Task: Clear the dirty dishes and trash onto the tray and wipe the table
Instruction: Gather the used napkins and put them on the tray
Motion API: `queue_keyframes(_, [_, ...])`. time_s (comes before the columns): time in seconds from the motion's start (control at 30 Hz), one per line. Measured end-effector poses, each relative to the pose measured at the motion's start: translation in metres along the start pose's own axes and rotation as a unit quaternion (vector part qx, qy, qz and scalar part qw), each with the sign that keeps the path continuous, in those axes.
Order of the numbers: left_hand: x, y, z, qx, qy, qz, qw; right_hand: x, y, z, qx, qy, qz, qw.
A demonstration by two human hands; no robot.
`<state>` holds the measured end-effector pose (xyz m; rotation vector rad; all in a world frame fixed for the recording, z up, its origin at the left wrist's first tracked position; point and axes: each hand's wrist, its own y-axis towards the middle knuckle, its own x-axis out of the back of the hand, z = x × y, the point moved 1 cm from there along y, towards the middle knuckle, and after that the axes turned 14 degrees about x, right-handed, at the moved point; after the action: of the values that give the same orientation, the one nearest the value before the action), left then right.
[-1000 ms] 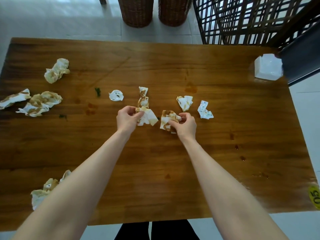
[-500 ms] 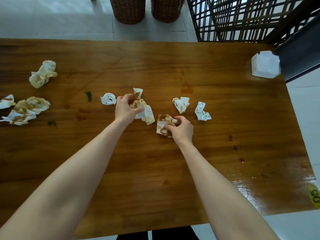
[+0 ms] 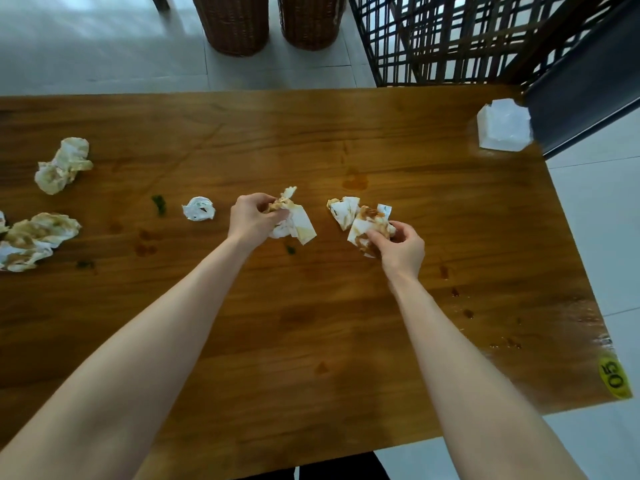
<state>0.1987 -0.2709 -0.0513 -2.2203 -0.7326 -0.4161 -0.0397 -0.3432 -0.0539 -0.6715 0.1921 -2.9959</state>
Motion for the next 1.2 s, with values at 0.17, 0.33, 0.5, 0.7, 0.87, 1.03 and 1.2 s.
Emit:
queue_keyframes(0.17, [-0.041,-0.007,-0.031,-0.055,0.069,0.043,0.995,0.016,0.026,-0.012,-0.015,-0.04,-0.013,0.999])
queue_keyframes(0.33, [-0.076,-0.004,-0.049,-0.094,0.152,0.051,0.982,0.021,0.039,-0.023,-0.021,-0.086,0.046,0.995])
queue_keyframes(0.5, [-0.09,0.0,-0.055,-0.084,0.145,0.069,0.983,0.021,0.045,-0.028,-0.028,-0.092,0.078,0.992])
queue_keyframes(0.7, [-0.098,0.002,-0.054,-0.072,0.131,0.095,0.984,0.021,0.045,-0.033,-0.018,-0.11,0.074,0.991])
queue_keyframes(0.87, [-0.095,0.001,-0.048,-0.072,0.161,0.076,0.981,0.02,0.044,-0.031,-0.017,-0.125,0.072,0.989])
queue_keyframes(1.03, [-0.075,-0.009,-0.035,-0.05,0.118,0.049,0.99,0.017,0.04,-0.023,-0.025,-0.057,0.06,0.996])
queue_keyframes(1.2, [-0.018,-0.016,-0.01,0.001,0.038,-0.022,0.999,-0.009,0.024,-0.001,-0.023,-0.009,0.08,0.996])
